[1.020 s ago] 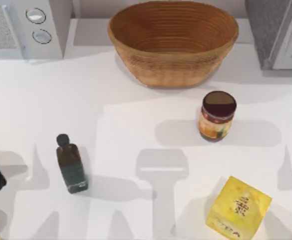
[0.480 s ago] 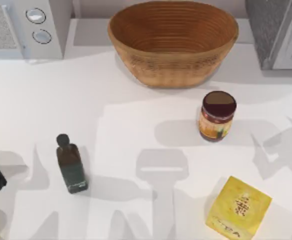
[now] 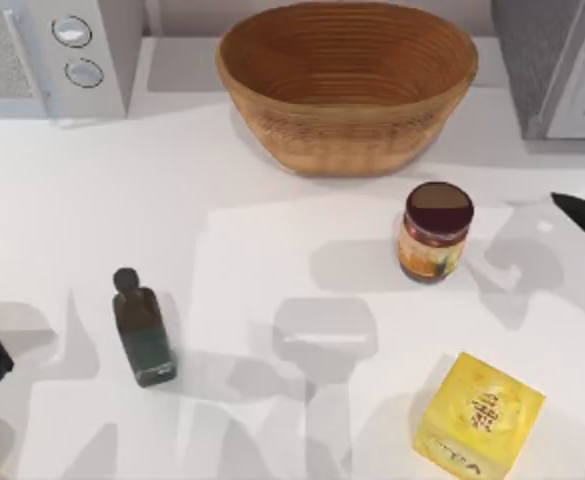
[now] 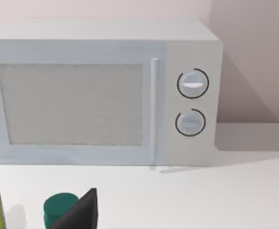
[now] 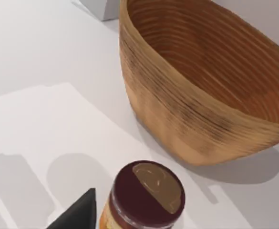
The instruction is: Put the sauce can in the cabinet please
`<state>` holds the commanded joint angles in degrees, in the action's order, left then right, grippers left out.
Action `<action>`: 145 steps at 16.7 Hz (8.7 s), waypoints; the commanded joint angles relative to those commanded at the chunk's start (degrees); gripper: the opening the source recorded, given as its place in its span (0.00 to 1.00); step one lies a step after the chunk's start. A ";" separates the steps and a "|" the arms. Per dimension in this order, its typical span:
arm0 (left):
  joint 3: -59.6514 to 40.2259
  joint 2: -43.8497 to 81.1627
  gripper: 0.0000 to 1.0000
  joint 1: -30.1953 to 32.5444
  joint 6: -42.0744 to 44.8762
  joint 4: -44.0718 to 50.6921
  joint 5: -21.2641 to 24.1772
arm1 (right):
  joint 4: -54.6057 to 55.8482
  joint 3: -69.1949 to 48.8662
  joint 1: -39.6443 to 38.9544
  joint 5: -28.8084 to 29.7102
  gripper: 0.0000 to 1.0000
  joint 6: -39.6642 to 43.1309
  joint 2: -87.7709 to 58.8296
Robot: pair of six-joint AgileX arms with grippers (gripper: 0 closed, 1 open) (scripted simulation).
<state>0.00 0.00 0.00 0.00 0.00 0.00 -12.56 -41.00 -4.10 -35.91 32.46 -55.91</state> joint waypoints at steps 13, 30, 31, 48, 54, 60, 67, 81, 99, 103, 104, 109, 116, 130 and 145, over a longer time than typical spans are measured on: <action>0.00 0.00 1.00 0.00 0.00 0.00 0.00 | -10.76 -18.09 0.66 -25.88 1.00 29.37 -36.49; 0.00 0.00 1.00 0.00 0.00 0.00 0.00 | -29.75 -39.65 5.68 -46.55 1.00 67.30 -79.35; 0.00 0.00 1.00 0.00 0.00 0.00 0.00 | -30.93 -40.37 5.99 -47.09 1.00 68.61 -81.06; 0.00 0.00 1.00 0.00 0.00 0.00 0.00 | -16.27 -38.11 5.46 -48.07 1.00 57.28 -84.12; 0.00 0.00 1.00 0.00 0.00 0.00 0.00 | 15.29 -30.86 2.84 -47.38 1.00 32.75 -84.07; 0.00 0.00 1.00 0.00 0.00 0.00 0.00 | 43.49 -23.77 -0.48 -45.47 1.00 9.95 -82.38; 0.00 0.00 1.00 0.00 0.00 0.00 0.00 | 52.14 -21.50 -2.09 -44.18 1.00 1.75 -80.79; 0.00 0.00 1.00 0.00 0.00 0.00 0.00 | 52.14 -21.50 -2.09 -44.18 0.10 1.75 -80.79; 0.00 0.00 1.00 0.00 0.00 0.00 0.00 | 39.50 -23.41 -1.87 -44.21 0.00 1.57 -69.70; 0.00 0.00 1.00 0.00 0.00 0.00 0.00 | 30.15 -24.53 -1.80 -44.24 0.00 1.54 -62.55; 0.00 0.00 1.00 0.00 0.00 0.00 0.00 | 27.76 -24.93 -1.86 -44.28 0.00 1.58 -60.37; 0.00 0.00 1.00 0.00 0.00 0.00 0.00 | 23.44 -26.11 -1.89 -44.56 0.00 1.62 -56.71; 0.00 0.00 1.00 0.00 0.00 0.00 0.00 | 20.51 -20.41 -1.34 -43.52 0.00 -2.85 -52.63; 0.00 0.00 1.00 0.00 0.00 0.00 0.00 | 18.90 13.76 4.13 -2.39 0.00 -13.62 11.65; 0.00 0.00 1.00 0.00 0.00 0.00 0.00 | 12.55 41.00 4.10 35.91 0.00 -32.46 55.92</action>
<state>0.00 0.00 0.00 0.00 0.00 0.00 0.00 0.00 0.00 0.00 0.00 0.00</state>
